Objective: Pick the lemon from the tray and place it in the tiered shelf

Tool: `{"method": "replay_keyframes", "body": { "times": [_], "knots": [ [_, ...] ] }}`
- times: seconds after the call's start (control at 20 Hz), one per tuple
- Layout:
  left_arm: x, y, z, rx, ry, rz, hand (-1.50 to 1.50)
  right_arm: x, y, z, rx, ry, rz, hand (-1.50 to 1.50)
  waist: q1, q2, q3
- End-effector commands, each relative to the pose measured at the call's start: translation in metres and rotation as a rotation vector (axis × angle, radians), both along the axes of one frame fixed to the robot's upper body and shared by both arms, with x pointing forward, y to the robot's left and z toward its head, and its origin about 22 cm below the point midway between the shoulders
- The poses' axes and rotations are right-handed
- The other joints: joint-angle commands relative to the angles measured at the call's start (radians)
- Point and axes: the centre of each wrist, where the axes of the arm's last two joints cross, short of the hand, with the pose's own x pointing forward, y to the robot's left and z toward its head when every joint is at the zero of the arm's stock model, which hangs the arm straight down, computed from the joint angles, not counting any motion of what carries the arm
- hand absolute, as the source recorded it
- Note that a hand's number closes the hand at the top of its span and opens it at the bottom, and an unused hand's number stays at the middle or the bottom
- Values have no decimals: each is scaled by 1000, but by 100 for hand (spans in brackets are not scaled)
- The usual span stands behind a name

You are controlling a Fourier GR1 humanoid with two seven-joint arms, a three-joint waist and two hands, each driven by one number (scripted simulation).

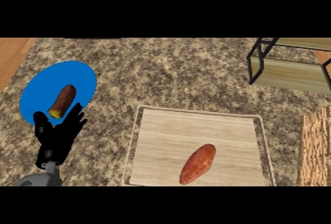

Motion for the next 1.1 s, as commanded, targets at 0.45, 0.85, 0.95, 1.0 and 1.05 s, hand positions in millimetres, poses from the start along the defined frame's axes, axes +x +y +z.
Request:
{"method": "replay_keyframes", "body": {
  "times": [0.45, 0.85, 0.95, 1.0, 1.05],
  "knots": [
    [2, -18, -4, -15, 26, -17, 0, 53, -66, 46, 14, 12, -26, 150, 14, 9, -5],
    [4, -8, -4, -4, 24, -17, 0, 93, -65, 25, -74, 61, 21, 150, 18, 12, -5],
    [5, -30, -3, -20, 20, -18, 0, 92, -79, 27, -94, 71, 8, 150, 24, 14, -5],
    [1, -17, -18, -5, 19, -21, 0, 97, -78, 12, -103, 54, -4, 150, 14, 12, -5],
    [-7, 2, -1, -11, 23, -22, 0, 103, -82, 1, -92, 61, -16, 150, 29, 14, -4]
  ]
}}
